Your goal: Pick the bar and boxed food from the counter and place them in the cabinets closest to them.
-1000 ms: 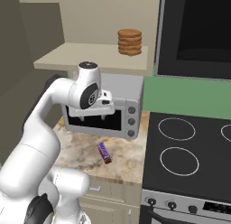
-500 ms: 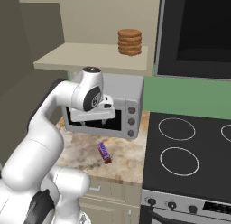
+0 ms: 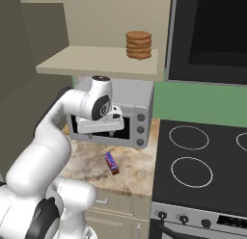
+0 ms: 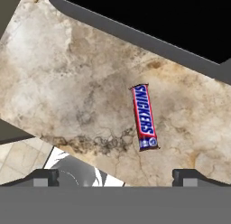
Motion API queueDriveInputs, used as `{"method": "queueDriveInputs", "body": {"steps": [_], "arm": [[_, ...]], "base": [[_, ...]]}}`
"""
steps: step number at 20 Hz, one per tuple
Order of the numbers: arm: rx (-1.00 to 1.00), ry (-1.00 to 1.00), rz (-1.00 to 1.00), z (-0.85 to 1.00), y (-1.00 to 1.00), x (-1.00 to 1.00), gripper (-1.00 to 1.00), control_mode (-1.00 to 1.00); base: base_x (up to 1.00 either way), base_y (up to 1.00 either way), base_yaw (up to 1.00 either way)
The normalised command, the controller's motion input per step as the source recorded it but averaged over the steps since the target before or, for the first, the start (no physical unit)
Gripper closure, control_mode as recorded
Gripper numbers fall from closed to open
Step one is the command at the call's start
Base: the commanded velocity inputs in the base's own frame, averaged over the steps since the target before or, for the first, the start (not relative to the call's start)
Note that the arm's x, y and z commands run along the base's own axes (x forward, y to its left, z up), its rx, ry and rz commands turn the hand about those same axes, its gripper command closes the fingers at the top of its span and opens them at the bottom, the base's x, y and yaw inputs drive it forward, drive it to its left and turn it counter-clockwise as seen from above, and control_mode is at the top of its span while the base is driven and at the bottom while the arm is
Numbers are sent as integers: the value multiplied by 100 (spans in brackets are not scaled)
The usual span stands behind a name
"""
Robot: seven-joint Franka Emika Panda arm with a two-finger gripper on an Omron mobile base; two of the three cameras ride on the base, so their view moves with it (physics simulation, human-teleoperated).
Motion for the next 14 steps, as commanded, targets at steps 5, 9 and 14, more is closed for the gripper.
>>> {"method": "queueDriveInputs", "body": {"steps": [5, 9, 14], "arm": [[-1, 0, 3, -24, 0, 0, -100, -100], [-2, 0, 2, -25, 0, 0, -100, -100], [-3, 0, 2, -28, 0, 0, -100, -100]], "base": [[0, 0, 0], [0, 0, 0], [0, 0, 0]]}}
